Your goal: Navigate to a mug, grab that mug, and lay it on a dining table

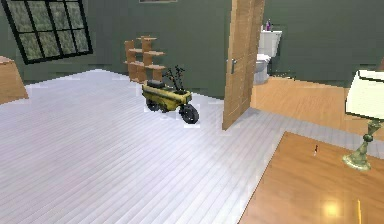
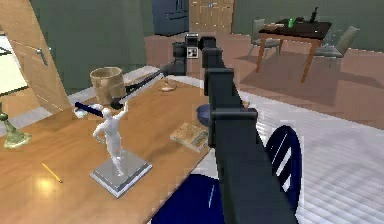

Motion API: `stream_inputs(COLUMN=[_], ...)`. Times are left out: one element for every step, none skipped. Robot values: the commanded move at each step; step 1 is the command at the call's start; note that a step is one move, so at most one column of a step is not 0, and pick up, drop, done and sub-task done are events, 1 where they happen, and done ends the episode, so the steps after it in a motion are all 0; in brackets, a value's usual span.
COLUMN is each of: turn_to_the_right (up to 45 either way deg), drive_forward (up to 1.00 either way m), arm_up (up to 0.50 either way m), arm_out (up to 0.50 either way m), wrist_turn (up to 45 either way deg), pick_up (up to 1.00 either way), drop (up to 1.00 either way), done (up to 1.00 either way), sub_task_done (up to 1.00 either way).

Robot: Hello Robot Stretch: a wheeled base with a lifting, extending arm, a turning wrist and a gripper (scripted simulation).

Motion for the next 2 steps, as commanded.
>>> stream_inputs(turn_to_the_right=[0.0,0.0], drive_forward=[0.00,0.00], arm_up=[-0.02,-0.32], arm_out=[0.00,0.00], wrist_turn=[0.0,0.0], pick_up=[0.00,0.00], drop=[0.00,0.00], done=[0.00,0.00], sub_task_done=[0.00,0.00])
